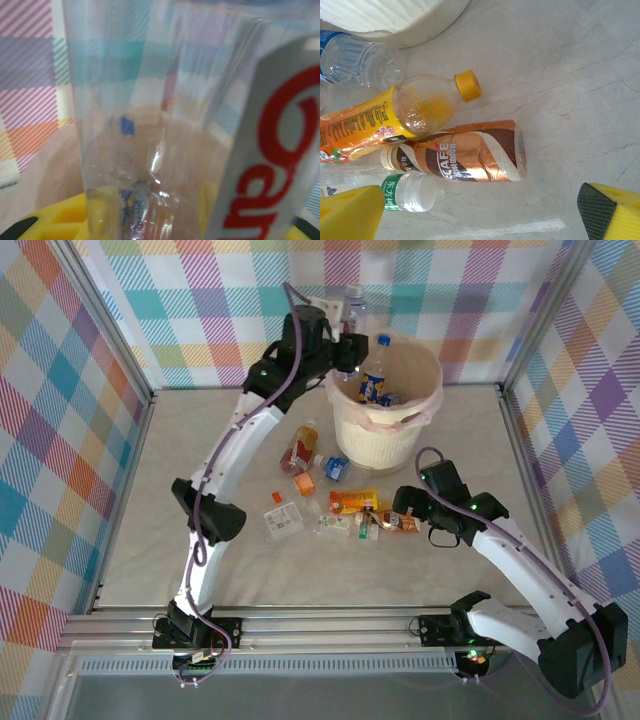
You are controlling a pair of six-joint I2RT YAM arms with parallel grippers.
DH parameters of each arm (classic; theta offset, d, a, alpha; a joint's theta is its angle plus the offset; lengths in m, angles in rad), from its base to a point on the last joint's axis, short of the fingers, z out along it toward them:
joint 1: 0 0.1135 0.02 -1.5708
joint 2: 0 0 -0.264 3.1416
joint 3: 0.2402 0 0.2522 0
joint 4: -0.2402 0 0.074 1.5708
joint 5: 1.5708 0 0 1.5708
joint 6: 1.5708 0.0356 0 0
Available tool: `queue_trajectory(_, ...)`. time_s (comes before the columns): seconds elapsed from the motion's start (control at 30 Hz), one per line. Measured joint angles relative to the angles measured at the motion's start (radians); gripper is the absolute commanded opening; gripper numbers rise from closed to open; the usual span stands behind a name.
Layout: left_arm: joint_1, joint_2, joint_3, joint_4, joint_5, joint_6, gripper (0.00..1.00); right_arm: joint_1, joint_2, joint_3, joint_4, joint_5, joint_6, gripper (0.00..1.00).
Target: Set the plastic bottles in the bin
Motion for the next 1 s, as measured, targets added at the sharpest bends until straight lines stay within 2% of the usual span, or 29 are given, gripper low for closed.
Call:
queue_trajectory(0.13,-0.006,0.062,0.01,0.02,0.0,0.0,0.24,0.0,-0.039,-0.018,0.003,0.0,0.004,1.0)
queue_trajectory(0.37,-0.006,0.139,0.01,0.042,0.022,0.0,0.31,0.0,-0.083,-0.023,0.01,0.004,0.011,1.0)
queue_trajectory(0.5,-0.006,0.169,0.01,0.042,0.029,0.0,0.41,0.0,-0.091,-0.027,0.01,0.013,0.015,1.0)
queue_trajectory(0.63,-0.006,0.18,0.01,0.046,0.033,0.0,0.57,0.0,-0.092,-0.027,0.01,0.016,0.019,1.0)
queue_trajectory(1.0,-0.006,0.18,0.012,0.056,0.042,0.0,0.91,0.0,-0.092,-0.027,0.01,0.016,0.019,1.0)
